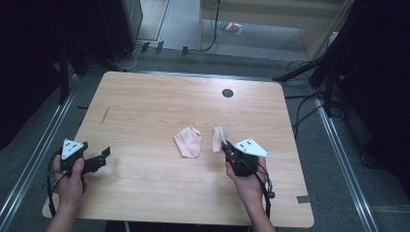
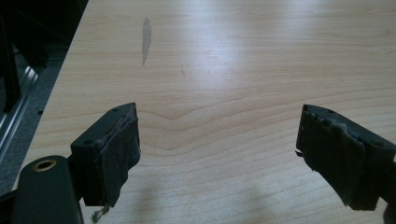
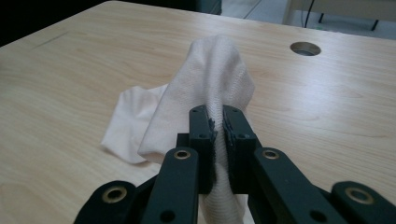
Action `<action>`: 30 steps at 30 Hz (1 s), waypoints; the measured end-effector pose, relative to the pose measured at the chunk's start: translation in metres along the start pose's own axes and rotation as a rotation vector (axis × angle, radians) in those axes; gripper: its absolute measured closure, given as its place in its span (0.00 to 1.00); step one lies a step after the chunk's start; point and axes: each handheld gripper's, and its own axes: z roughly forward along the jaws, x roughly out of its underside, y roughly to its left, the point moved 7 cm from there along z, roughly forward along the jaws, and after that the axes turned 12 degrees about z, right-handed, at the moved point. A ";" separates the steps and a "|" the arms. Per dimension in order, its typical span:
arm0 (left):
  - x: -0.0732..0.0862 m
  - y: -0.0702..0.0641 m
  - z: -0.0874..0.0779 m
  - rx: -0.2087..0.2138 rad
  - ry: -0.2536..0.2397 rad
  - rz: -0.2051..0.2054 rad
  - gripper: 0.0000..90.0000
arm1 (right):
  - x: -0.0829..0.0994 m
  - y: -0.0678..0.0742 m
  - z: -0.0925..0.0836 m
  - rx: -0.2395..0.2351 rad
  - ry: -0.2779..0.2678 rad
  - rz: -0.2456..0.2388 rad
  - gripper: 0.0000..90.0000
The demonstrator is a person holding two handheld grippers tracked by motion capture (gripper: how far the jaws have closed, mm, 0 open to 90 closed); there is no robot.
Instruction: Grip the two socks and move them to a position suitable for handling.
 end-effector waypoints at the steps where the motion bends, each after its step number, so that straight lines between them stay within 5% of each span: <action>1: 0.000 0.000 0.000 0.000 0.000 0.000 0.15 | 0.000 0.000 0.000 0.000 0.000 0.000 0.94; 6: -0.013 -0.016 -0.013 -0.018 -0.049 0.018 0.15 | 0.017 0.019 -0.003 -0.038 0.040 -0.023 0.93; 14: -0.026 -0.070 -0.019 0.105 -0.081 0.069 0.15 | 0.029 0.044 -0.008 -0.086 0.063 -0.037 0.93; 17: -0.028 -0.081 -0.020 0.124 -0.084 0.081 0.15 | 0.033 0.049 -0.007 -0.092 0.068 -0.048 0.93; 30: -0.050 -0.157 -0.020 0.295 -0.126 0.089 0.15 | 0.054 0.070 0.004 -0.128 0.109 -0.104 0.94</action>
